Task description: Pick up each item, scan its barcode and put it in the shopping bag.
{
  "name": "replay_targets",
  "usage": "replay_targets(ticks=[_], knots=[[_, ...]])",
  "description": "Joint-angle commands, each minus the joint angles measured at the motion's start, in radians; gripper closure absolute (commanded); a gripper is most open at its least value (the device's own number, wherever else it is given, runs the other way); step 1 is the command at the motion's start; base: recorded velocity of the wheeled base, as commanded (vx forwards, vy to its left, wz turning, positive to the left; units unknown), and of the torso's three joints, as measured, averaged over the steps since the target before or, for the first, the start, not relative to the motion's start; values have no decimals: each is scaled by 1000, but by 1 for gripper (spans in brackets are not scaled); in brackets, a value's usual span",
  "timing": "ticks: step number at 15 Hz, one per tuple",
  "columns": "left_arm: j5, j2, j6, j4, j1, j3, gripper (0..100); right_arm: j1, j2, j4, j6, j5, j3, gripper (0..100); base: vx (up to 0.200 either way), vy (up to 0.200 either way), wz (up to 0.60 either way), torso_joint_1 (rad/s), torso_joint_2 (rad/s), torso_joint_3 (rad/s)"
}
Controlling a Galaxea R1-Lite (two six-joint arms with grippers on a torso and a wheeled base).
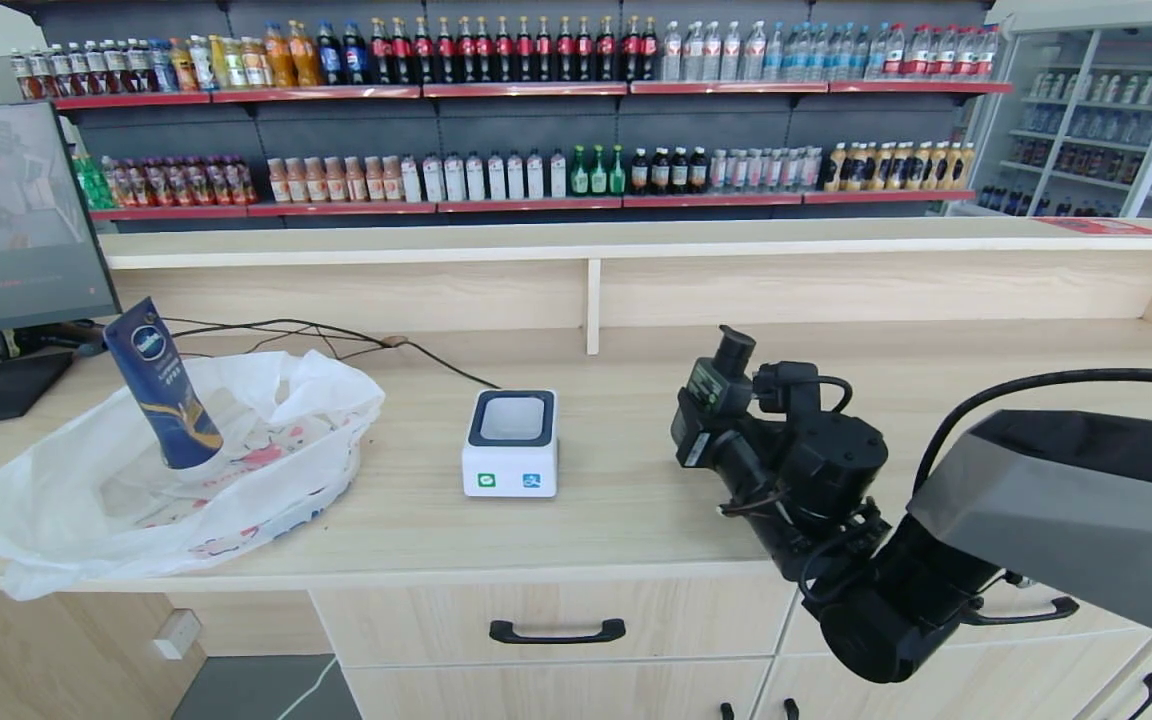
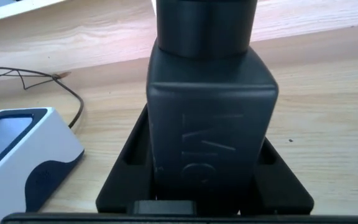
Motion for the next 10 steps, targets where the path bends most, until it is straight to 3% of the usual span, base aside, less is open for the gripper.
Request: replay_targets(ticks=[1, 10], knots=[[0, 0, -1, 0, 0, 0, 0, -2, -103, -3, 9, 0, 55, 100, 0, 0, 0, 0, 0, 0], [0, 0, 4, 0, 0, 0, 0, 20, -299, -3, -5, 0, 216, 100, 0, 0, 0, 0, 0, 0]])
